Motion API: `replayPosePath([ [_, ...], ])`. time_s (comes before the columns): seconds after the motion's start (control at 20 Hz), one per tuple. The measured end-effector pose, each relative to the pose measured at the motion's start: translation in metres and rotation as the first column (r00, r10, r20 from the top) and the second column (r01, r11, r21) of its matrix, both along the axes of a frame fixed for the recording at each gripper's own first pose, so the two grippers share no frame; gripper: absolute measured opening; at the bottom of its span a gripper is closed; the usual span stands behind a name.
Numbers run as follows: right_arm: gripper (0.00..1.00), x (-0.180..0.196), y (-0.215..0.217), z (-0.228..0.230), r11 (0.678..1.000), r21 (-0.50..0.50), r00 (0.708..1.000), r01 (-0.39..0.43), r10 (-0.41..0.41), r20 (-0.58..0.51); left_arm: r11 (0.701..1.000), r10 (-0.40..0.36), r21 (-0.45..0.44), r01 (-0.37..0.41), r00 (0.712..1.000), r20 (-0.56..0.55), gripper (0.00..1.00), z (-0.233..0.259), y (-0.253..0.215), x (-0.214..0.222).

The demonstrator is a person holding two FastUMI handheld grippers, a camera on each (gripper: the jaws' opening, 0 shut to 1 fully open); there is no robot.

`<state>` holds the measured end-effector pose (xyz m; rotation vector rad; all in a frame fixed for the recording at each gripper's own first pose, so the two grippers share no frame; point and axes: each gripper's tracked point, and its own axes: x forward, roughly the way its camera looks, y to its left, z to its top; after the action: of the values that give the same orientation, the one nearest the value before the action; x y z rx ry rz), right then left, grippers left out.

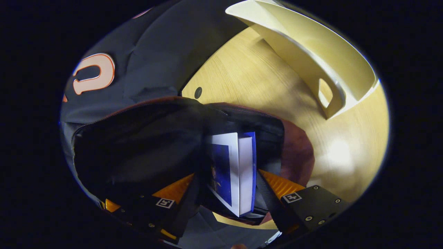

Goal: Open the schoolbag, grab two books from the bookshelf and put them into the schoolbag.

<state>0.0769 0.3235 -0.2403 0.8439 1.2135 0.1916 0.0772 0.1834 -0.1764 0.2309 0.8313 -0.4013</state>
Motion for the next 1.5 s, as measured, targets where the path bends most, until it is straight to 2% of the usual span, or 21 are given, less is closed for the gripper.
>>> replayPosePath([
  [0.3,0.97,0.0,-0.047,0.012,0.994,-0.111,0.998,-0.019,0.025,0.049,1.0,0.005,-0.005,-0.005,1.0,-0.003,0.05,-0.006,-0.003,-0.005],
  [0.65,0.97,-0.006,-0.112,0.041,0.961,-0.27,0.99,-0.067,0.097,0.1,1.0,0.006,-0.021,-0.006,1.0,-0.007,0.05,-0.012,-0.009,-0.009],
  [0.8,0.97,-0.014,-0.141,0.053,0.932,-0.347,0.986,-0.104,0.143,0.089,0.999,0.006,-0.032,-0.007,1.0,-0.013,0.05,-0.017,-0.012,-0.011],
  [0.85,1.0,-0.017,-0.147,0.06,0.927,-0.355,0.984,-0.116,0.157,0.088,0.999,0.006,-0.036,-0.006,1.0,-0.015,0.05,-0.017,-0.013,-0.011],
  [0.9,0.97,-0.017,-0.155,0.065,0.918,-0.376,0.982,-0.126,0.169,0.085,0.999,0.005,-0.04,-0.006,1.0,-0.014,0.05,-0.017,-0.015,-0.011],
  [0.95,0.98,-0.018,-0.164,0.072,0.908,-0.398,0.98,-0.129,0.178,0.088,0.999,0.003,-0.044,-0.004,1.0,-0.013,0.1,-0.018,-0.016,-0.012],
  [1.0,0.98,-0.018,-0.173,0.079,0.896,-0.422,0.978,-0.136,0.19,0.089,0.999,0.003,-0.045,-0.004,1.0,-0.015,0.05,-0.021,-0.017,-0.011],
  [1.05,0.98,-0.016,-0.182,0.086,0.883,-0.449,0.976,-0.138,0.2,0.091,0.999,0.001,-0.049,-0.002,1.0,-0.016,0.05,-0.022,-0.017,-0.012],
  [1.25,0.98,-0.003,-0.219,0.113,0.822,-0.549,0.968,-0.15,0.236,0.089,0.998,-0.004,-0.061,0.002,1.0,-0.02,0.05,-0.027,-0.022,-0.014],
  [1.3,0.97,0.002,-0.226,0.122,0.812,-0.564,0.967,-0.151,0.241,0.088,0.998,-0.005,-0.063,0.004,1.0,-0.021,0.1,-0.028,-0.023,-0.014],
  [1.35,0.98,0.009,-0.234,0.131,0.798,-0.584,0.965,-0.149,0.245,0.088,0.998,-0.002,-0.067,0.0,1.0,-0.022,0.05,-0.029,-0.023,-0.012],
  [1.5,0.97,0.023,-0.253,0.148,0.763,-0.627,0.961,-0.158,0.264,0.08,0.997,0.005,-0.08,-0.008,1.0,-0.03,0.05,-0.031,-0.022,-0.011],
])
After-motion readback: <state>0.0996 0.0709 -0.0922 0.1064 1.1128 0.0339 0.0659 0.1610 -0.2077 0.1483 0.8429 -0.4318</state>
